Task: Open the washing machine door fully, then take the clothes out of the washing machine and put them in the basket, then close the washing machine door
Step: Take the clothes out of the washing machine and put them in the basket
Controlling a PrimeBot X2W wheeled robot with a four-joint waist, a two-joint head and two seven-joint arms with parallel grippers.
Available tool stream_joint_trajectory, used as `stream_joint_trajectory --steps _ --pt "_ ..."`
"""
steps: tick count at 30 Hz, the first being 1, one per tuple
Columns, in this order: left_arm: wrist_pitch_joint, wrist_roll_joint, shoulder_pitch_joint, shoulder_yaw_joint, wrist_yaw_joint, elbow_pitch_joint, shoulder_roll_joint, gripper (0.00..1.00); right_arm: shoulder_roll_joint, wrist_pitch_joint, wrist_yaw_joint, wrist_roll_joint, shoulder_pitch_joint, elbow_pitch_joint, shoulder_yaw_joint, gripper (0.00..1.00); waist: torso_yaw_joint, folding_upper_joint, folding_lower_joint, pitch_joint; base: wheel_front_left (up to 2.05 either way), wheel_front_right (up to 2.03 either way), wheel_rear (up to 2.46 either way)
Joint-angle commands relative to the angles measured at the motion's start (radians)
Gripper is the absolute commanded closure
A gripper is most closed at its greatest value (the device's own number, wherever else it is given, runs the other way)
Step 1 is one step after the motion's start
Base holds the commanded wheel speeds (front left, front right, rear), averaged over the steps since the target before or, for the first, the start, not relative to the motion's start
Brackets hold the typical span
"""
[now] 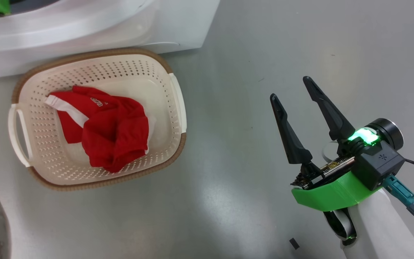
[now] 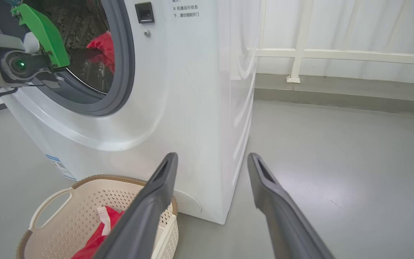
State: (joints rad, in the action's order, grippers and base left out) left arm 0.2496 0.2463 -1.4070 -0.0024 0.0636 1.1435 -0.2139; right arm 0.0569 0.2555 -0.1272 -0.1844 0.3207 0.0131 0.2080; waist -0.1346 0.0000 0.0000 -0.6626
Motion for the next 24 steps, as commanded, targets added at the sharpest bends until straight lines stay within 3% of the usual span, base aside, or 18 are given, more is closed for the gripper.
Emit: stream_joint_trajectory --steps 1,10,24 --pt "0.011 0.005 0.034 0.011 0.008 -0.055 -0.039 1.00 -0.003 0.006 -0.003 0.004 -0.001 0.023 0.019 0.00 0.015 0.0000 0.0000 0.005 0.00 0.00 0.00" --pt "0.012 0.005 0.226 0.060 0.026 -0.362 0.011 1.00 -0.002 0.006 -0.003 0.011 -0.011 0.020 0.002 0.00 0.065 0.0000 0.0000 0.045 0.00 0.00 0.00" --pt "0.012 0.001 0.491 0.091 0.052 -0.579 0.070 1.00 -0.004 0.006 -0.003 0.015 -0.056 0.010 -0.042 0.00 0.103 0.0000 0.0000 0.168 0.00 0.00 0.00"
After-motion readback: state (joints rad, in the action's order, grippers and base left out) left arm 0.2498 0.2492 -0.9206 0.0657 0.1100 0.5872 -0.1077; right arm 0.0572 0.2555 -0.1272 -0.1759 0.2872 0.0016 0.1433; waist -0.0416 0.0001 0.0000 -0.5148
